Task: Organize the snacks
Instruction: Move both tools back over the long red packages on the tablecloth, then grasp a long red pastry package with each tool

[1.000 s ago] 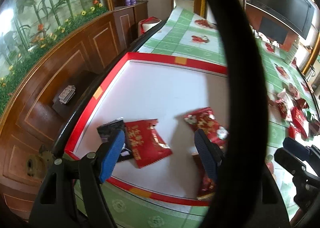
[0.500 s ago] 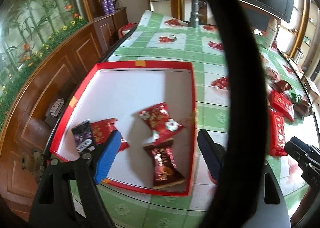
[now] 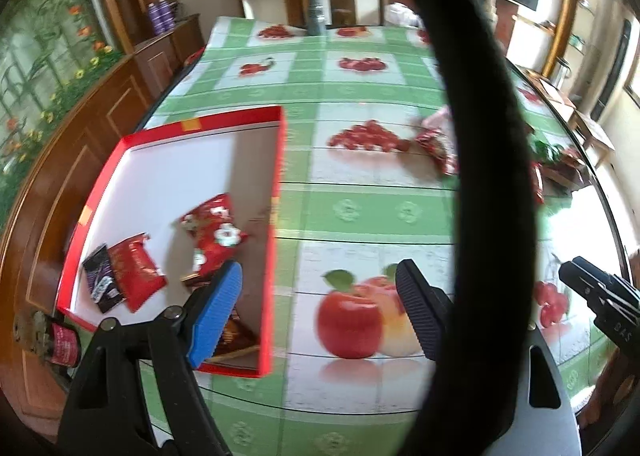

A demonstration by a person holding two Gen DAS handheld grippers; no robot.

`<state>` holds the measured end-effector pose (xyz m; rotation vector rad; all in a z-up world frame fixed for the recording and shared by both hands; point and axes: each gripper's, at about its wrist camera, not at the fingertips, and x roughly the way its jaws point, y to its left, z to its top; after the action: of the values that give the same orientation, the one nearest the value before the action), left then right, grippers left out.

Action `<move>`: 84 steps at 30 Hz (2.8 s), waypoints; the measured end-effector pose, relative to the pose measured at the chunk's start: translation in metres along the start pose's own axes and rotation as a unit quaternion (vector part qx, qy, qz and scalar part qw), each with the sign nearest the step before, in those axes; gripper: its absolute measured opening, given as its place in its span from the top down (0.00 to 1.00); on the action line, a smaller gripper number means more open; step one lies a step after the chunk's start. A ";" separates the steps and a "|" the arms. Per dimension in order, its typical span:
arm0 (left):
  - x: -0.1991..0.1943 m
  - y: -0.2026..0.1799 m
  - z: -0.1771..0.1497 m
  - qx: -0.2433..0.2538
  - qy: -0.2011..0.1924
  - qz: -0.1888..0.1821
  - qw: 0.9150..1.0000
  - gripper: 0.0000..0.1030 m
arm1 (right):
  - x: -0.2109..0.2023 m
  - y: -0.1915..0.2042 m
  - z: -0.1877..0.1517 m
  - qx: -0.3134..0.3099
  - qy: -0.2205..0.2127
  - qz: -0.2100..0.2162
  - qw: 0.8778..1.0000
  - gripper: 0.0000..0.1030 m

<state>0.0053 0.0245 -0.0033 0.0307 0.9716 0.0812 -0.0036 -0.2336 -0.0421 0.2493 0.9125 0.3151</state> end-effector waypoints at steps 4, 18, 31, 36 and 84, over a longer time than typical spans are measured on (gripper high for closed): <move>0.001 -0.018 0.001 0.015 0.007 -0.011 1.000 0.22 | -0.006 -0.013 -0.002 0.011 -0.003 -0.004 1.000 0.56; 0.006 -0.062 0.004 0.039 0.025 -0.050 0.998 0.22 | -0.012 -0.036 0.000 0.033 -0.009 0.007 0.999 0.54; 0.060 -0.142 0.022 0.089 0.068 -0.115 0.987 0.22 | -0.021 -0.054 0.004 0.044 -0.020 -0.003 0.999 0.52; 0.077 -0.146 0.021 0.095 0.073 -0.092 0.989 0.27 | -0.013 -0.053 0.017 0.041 -0.018 0.000 0.999 0.48; 0.069 -0.058 0.001 0.066 0.071 -0.067 0.993 0.33 | 0.045 0.016 0.024 -0.113 0.054 -0.022 0.992 0.56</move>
<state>0.0480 -0.0278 -0.0634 0.0830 1.1169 -0.1058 0.0393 -0.2044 -0.0556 0.0029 0.9783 0.3914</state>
